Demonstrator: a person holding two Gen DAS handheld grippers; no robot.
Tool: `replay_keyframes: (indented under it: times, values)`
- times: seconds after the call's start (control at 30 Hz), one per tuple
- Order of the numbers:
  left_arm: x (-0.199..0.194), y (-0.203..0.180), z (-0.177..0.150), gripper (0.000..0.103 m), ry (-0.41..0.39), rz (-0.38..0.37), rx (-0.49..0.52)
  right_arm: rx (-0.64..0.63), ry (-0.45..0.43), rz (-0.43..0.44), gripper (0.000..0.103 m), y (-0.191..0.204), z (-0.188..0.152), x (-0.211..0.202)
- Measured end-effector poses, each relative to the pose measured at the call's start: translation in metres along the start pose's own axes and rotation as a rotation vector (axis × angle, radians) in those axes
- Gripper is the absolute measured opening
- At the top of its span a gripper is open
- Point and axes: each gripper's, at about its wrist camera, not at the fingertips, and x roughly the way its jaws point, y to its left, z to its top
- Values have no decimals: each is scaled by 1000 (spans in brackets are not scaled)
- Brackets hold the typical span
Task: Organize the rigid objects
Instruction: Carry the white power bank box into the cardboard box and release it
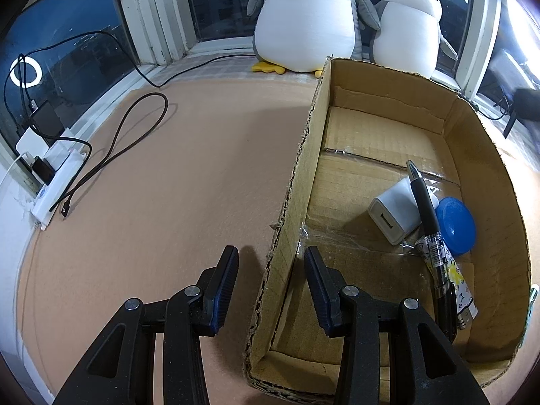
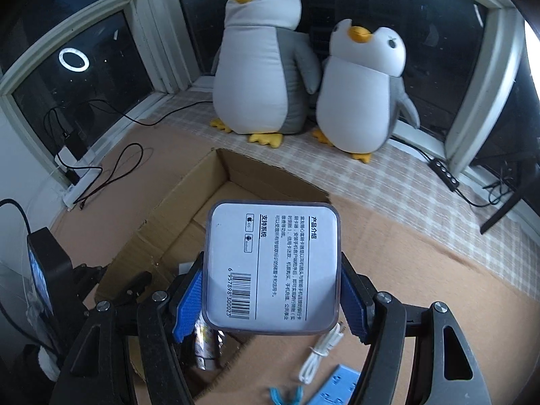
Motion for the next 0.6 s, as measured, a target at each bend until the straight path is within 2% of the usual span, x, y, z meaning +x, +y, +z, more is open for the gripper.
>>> replay_keyframes:
  times: [0.37,0.6]
  values:
    - [0,0,0,44,-1,-14,-3,-8,38,12,67,28,27,48]
    - [1,1,1,44,1,-22,-8,-17,86,-5,67,37,32,77]
